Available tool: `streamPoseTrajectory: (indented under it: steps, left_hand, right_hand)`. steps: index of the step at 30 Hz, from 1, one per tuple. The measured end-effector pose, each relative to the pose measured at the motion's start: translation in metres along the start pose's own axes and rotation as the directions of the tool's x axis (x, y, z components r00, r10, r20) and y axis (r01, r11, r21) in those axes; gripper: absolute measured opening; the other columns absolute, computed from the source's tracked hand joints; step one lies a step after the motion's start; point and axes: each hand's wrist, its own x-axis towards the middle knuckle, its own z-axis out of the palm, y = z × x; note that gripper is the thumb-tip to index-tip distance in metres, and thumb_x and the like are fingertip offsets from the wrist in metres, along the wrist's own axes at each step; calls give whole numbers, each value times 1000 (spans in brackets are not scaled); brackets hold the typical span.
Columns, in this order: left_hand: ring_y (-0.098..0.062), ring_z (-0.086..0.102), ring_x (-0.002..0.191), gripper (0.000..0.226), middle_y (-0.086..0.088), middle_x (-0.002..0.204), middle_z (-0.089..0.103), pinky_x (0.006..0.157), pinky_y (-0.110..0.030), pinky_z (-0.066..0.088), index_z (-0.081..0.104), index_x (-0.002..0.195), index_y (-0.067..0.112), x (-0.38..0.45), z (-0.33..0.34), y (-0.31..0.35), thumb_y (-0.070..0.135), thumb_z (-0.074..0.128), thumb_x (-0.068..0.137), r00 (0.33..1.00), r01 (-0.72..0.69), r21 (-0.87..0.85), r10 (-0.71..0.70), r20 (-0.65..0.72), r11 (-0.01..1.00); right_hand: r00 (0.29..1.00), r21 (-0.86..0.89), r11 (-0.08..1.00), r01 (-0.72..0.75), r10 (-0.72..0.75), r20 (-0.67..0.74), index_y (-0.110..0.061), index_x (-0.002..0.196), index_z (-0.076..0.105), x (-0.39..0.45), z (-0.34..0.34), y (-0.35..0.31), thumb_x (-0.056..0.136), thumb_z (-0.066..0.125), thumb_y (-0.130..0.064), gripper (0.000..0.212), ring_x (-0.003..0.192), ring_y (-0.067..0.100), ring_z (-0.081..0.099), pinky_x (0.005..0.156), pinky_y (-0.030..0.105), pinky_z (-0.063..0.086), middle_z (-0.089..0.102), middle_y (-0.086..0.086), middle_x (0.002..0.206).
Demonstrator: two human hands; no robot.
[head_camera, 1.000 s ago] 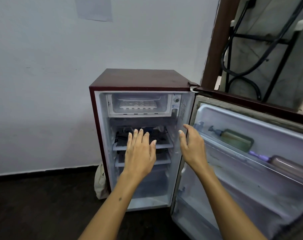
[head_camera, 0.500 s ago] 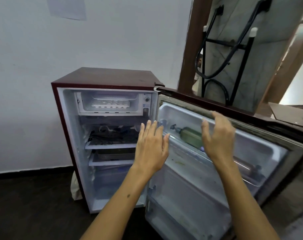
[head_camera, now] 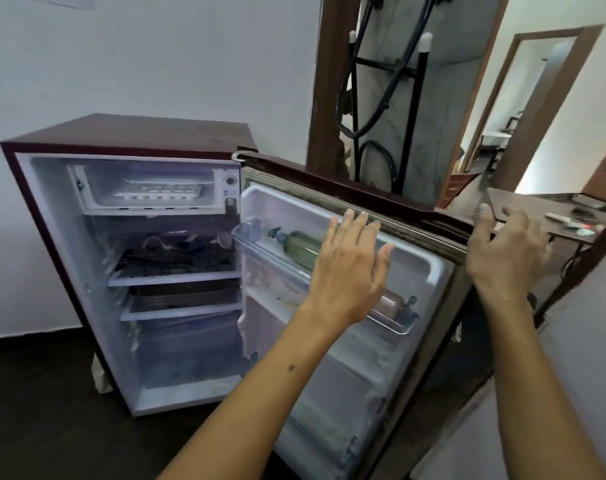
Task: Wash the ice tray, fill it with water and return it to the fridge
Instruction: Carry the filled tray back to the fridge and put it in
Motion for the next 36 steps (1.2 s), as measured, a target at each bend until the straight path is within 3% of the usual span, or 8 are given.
streamPoseTrajectory:
  steps: [3, 6, 18, 21, 23, 26, 32, 36]
  left_hand:
    - [-29, 29, 140, 61, -17, 141, 46, 118, -40, 11, 49, 132, 2, 4, 11, 18, 41, 20, 95, 999, -35, 6, 35, 20, 999]
    - [-30, 31, 139, 61, -18, 140, 47, 117, -41, 12, 50, 131, 1, 5, 18, 32, 40, 21, 94, 998, -60, 13, 60, 30, 998]
    - [-31, 33, 138, 52, -18, 140, 48, 116, -42, 16, 53, 128, 2, -24, 14, 47, 36, 31, 95, 997, -66, 36, 67, -45, 997]
    - [-29, 33, 138, 52, -16, 141, 47, 117, -42, 18, 54, 129, 3, -34, 3, 47, 36, 33, 95, 995, -65, 24, 67, -80, 998]
    - [-27, 34, 138, 50, -15, 141, 48, 117, -42, 19, 55, 128, 3, -40, -7, 49, 35, 35, 96, 991, -70, 8, 71, -114, 997]
    - [-26, 37, 137, 47, -14, 138, 51, 117, -41, 20, 57, 126, 4, -49, -25, 48, 34, 38, 95, 985, -65, 4, 65, -159, 998]
    - [-23, 46, 130, 41, -7, 123, 64, 116, -42, 22, 67, 111, 11, -74, -71, 29, 38, 43, 92, 978, 54, 180, -16, -210, 982]
    - [-22, 51, 126, 38, -2, 117, 67, 115, -41, 22, 70, 106, 13, -96, -105, 4, 37, 46, 90, 948, 194, 318, -94, -304, 928]
  right_hand:
    - [990, 120, 993, -9, -8, 144, -7, 124, 59, 3, 8, 16, 93, 26, -59, 68, 132, 36, 40, 110, 49, 31, 51, 22, 136]
    - [983, 242, 969, -47, 1, 186, -9, 125, 58, -3, 13, 20, 99, 38, -48, 52, 124, 29, 46, 101, 33, 35, 52, 17, 132]
    - [995, 481, 872, -88, 100, 1, -16, 98, 74, -45, -17, 1, 99, 35, -46, 49, 97, 22, 61, 74, 18, 35, 66, 11, 103]
    - [982, 651, 741, -165, 183, 40, -23, 69, 71, -60, -32, -11, 96, 34, -56, 56, 80, 16, 69, 73, 29, 50, 74, 2, 77]
    - [966, 780, 573, -251, 204, 161, -19, 57, 66, -68, -38, -21, 99, 36, -48, 59, 55, 7, 63, 58, 19, 47, 65, -6, 51]
    - [933, 844, 397, -360, 161, 322, -12, 52, 63, -85, -37, -39, 99, 39, -44, 61, 39, 9, 53, 43, 17, 42, 61, -3, 44]
    - [920, 808, 470, -354, 21, 391, -21, 60, 70, -135, -9, -77, 95, 49, -43, 46, 56, 13, 64, 63, 34, 52, 67, -2, 57]
    - [840, 744, 531, -405, -106, 533, -19, 64, 71, -174, 3, -106, 96, 50, -41, 44, 62, 16, 67, 71, 44, 56, 70, 1, 63]
